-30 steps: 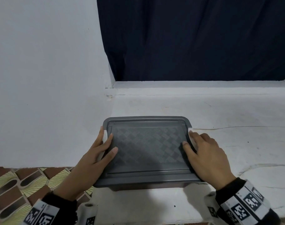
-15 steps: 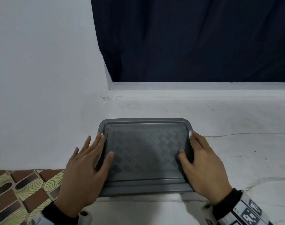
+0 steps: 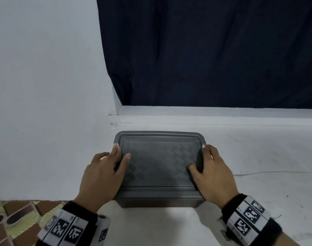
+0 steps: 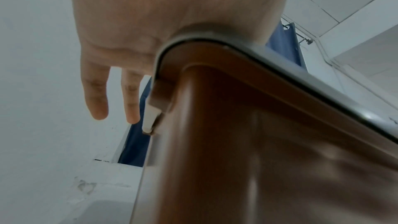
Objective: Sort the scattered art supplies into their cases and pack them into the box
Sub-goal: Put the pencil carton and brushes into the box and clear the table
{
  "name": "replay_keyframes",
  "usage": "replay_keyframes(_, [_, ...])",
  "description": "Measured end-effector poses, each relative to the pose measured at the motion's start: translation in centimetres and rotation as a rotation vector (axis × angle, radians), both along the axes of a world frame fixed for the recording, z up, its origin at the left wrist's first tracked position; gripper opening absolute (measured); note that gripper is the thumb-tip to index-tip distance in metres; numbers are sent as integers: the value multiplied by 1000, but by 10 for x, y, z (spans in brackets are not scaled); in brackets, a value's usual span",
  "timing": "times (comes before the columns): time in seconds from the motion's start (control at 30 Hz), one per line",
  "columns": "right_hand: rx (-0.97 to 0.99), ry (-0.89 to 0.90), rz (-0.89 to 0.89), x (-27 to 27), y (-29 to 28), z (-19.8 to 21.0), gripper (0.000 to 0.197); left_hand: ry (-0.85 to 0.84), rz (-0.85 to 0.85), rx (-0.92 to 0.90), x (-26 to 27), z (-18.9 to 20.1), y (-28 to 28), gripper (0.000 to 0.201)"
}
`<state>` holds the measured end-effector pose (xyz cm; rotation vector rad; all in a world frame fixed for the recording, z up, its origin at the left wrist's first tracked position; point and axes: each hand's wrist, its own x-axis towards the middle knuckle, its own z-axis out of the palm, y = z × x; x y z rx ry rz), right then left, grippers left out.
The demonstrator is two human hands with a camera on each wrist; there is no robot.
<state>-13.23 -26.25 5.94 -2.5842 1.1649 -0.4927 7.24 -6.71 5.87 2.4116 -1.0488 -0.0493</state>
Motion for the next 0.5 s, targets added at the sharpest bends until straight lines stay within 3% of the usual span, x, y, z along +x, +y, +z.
replay_keyframes(0.17, [19, -21, 10, 24, -33, 0, 62, -9, 21, -4, 9, -8, -29, 80])
replay_keyframes(0.5, [17, -9, -22, 84, -97, 1, 62, 31, 43, -92, 76, -10, -98, 62])
